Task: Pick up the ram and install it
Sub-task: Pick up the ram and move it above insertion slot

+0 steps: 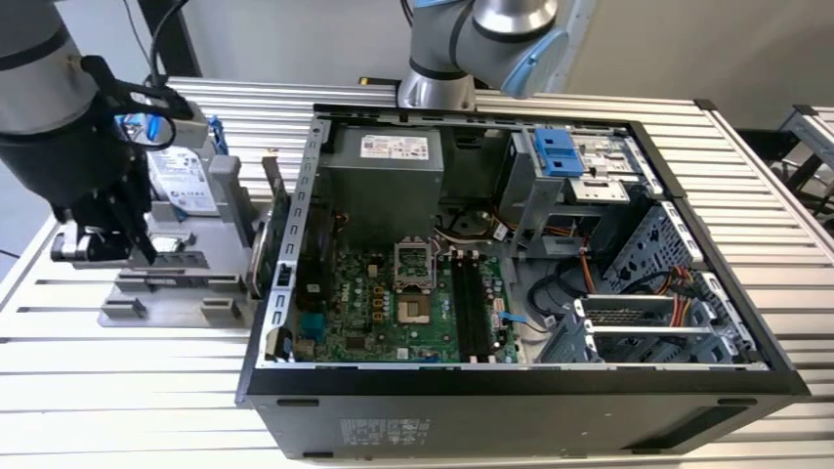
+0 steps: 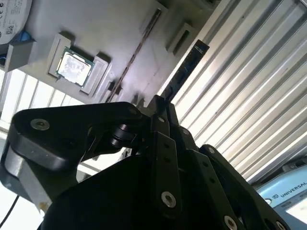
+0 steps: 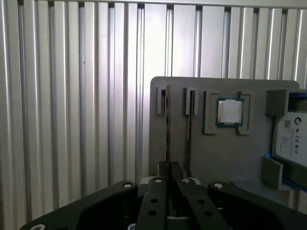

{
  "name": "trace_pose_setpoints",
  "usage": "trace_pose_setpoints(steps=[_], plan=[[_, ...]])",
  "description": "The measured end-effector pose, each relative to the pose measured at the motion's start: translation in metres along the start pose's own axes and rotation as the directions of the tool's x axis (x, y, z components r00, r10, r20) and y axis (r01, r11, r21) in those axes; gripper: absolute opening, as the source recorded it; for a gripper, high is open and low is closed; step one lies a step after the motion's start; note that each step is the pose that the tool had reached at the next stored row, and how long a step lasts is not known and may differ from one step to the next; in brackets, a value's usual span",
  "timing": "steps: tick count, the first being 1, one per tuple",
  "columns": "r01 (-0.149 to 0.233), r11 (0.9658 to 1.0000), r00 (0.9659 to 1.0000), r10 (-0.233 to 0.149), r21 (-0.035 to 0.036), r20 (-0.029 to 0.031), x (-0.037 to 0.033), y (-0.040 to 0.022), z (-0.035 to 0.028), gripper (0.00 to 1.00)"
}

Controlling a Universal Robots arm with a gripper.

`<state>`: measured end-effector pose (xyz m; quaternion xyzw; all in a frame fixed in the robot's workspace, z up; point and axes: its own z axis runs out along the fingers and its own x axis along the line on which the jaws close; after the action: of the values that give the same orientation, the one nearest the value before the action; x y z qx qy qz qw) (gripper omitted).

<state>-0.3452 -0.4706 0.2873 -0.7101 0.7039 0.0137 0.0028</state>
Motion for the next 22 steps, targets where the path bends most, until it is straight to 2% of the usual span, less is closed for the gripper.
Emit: trace_pose_setpoints(steps=[19,20,22], plan=[[0.000,1.0000,1.0000,0.000,-0.0002,-0.0001,-0.0020,0.0013,-0.0861,0.00],[0.000,1.0000,1.0000,0.000,0.0000,-0.0001,-0.0021,0.0013,-0.0897,0.00],[0.000,1.0000,1.0000,0.000,0.0001,0.0000,-0.0021,0.0014,-0.0906,0.00]])
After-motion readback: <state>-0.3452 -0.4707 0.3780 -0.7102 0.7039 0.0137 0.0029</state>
